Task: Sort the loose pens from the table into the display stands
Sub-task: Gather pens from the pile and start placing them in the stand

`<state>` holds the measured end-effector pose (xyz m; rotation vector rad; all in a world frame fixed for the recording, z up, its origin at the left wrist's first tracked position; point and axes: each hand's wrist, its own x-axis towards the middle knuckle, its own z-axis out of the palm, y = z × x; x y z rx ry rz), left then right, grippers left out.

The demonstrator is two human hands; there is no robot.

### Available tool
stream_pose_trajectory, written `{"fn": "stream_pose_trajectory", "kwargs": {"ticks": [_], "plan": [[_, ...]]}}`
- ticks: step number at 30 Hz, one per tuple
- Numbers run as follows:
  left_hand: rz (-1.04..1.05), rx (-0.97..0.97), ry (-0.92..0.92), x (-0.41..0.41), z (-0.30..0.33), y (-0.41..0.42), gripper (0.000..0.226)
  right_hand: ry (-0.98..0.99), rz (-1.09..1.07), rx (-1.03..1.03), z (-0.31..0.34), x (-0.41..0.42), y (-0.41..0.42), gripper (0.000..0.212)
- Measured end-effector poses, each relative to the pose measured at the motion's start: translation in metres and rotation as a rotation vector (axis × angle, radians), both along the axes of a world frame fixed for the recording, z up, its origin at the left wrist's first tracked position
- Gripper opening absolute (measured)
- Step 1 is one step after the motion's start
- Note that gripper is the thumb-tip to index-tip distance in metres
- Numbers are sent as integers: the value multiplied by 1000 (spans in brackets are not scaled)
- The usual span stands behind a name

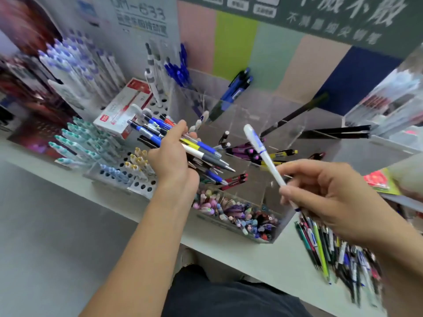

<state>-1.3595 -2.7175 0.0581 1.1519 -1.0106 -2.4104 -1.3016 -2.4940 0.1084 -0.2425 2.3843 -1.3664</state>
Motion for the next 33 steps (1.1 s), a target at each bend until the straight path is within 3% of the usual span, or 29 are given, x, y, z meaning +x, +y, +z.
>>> {"fn": "stream_pose_trajectory", "kwargs": {"ticks": [2,5,9,14,21,25,30,33], "plan": [[-20,-30,9,2,-2,-5,54,-109,-34,-169,-8,-7,1,15],[-10,-79,57,8,-5,-14,35,-192,-113,-374,-20,-18,-22,7],[-113,-176,110,21,-6,-34,20,-108,-304,-604,-20,-40,-69,17],[-194,-227,115,36,-11,-54,13,338,-293,-364,-23,-85,-119,13],[-254,-174,58,45,-27,-73,8,496,-168,94,-38,-114,-158,6],[-385,-140,49,48,-29,-79,30,626,-187,230,-36,-111,-154,6],[-565,-119,98,49,-31,-91,28,521,-187,419,-42,-106,-153,24],[-710,-152,121,50,-28,-95,36,442,-136,332,-45,-109,-166,16]]}}
